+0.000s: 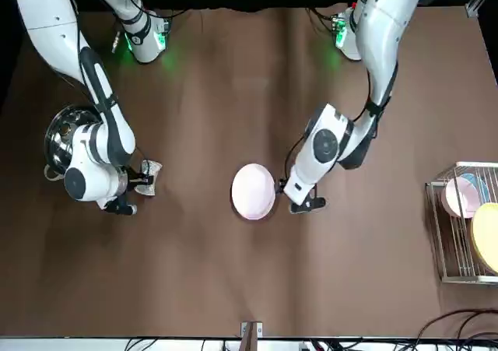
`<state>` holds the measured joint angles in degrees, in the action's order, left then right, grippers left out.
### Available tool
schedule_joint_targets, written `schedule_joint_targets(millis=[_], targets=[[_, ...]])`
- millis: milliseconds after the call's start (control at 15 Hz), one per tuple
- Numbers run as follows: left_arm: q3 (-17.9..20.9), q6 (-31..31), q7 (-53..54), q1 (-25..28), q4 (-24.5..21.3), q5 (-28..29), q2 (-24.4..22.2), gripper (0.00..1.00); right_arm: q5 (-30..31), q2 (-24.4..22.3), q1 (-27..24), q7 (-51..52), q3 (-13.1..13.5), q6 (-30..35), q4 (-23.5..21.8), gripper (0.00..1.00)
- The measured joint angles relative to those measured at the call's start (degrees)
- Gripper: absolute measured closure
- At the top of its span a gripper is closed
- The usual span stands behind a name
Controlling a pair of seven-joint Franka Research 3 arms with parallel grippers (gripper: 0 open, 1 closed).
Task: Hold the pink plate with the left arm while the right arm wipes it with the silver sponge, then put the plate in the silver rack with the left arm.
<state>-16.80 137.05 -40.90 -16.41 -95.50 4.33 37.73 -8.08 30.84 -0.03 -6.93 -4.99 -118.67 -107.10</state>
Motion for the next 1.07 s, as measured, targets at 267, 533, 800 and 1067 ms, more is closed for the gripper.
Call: schedule_joint_targets(millis=[267, 533, 800, 1067], targets=[[-0.09, 2.46, 0.17, -0.75, 2.37, 6.91, 3.85, 0.10, 0.00, 1.51, 0.00, -0.02, 0.00, 0.09, -0.02, 0.45], [-0.17, 3.74, 0.14, -2.08, 2.74, 7.41, 5.05, 0.15, 0.00, 2.24, 0.00, -0.02, 0.01, 0.09, 0.03, 0.47], [-0.28, 5.02, 0.11, -2.55, 2.91, 7.31, 5.35, 0.22, 0.00, 2.25, 0.00, -0.07, 0.06, 1.55, 0.09, 0.84], [-2.72, 7.25, 0.27, -0.54, 2.52, 6.83, 6.53, 0.28, 0.00, 2.25, 0.01, -2.40, 0.08, 2.68, 0.19, 0.96]])
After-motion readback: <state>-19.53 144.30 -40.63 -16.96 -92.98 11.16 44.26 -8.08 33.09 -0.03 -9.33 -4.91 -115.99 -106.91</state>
